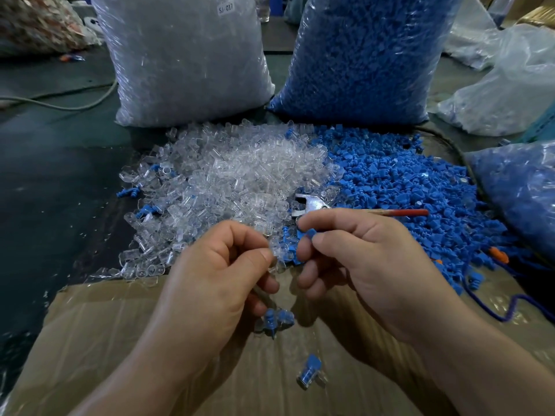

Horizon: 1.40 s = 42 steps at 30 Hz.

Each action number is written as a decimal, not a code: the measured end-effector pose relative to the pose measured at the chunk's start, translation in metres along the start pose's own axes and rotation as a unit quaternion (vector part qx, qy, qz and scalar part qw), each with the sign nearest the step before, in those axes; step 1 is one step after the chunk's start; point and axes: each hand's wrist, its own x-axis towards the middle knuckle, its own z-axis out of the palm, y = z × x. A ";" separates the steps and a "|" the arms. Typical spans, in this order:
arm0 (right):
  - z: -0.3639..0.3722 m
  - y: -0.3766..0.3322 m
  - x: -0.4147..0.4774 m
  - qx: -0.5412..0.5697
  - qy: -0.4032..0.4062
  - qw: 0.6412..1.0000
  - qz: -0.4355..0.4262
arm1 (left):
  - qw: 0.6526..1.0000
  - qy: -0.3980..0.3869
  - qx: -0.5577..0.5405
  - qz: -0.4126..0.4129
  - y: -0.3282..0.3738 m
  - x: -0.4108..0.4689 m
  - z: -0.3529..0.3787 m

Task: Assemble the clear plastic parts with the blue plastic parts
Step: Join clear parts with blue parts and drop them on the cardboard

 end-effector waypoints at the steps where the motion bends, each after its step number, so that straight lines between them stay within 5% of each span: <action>1: 0.001 0.000 0.000 0.010 -0.011 1.000 0.006 | 1.000 0.001 -0.001 0.000 0.000 0.000 0.000; 9: 0.002 -0.002 -0.003 0.088 -0.055 0.995 0.010 | 1.000 -0.006 -0.029 0.003 0.002 0.000 0.001; 14: 0.002 0.003 -0.005 -0.005 -0.022 0.999 -0.035 | 0.998 -0.004 -0.061 0.003 0.000 0.001 0.002; 16: 0.001 0.005 -0.007 -0.186 0.007 0.974 -0.130 | 0.998 -0.013 -0.065 0.000 0.001 0.000 0.001; 19: 0.000 0.005 -0.007 -0.376 0.040 0.891 -0.252 | 0.998 -0.015 -0.062 0.002 0.001 -0.001 0.000; 24: 0.006 0.010 -0.009 -0.305 0.010 0.919 -0.249 | 0.999 -0.020 -0.044 0.017 0.002 -0.001 0.000; 30: 0.007 0.012 -0.004 -0.370 0.019 0.856 -0.360 | 0.998 -0.031 -0.053 0.013 0.003 -0.002 0.001; 42: 0.006 0.013 -0.001 -0.452 0.009 0.796 -0.402 | 0.989 -0.059 -0.131 -0.028 0.008 -0.003 0.001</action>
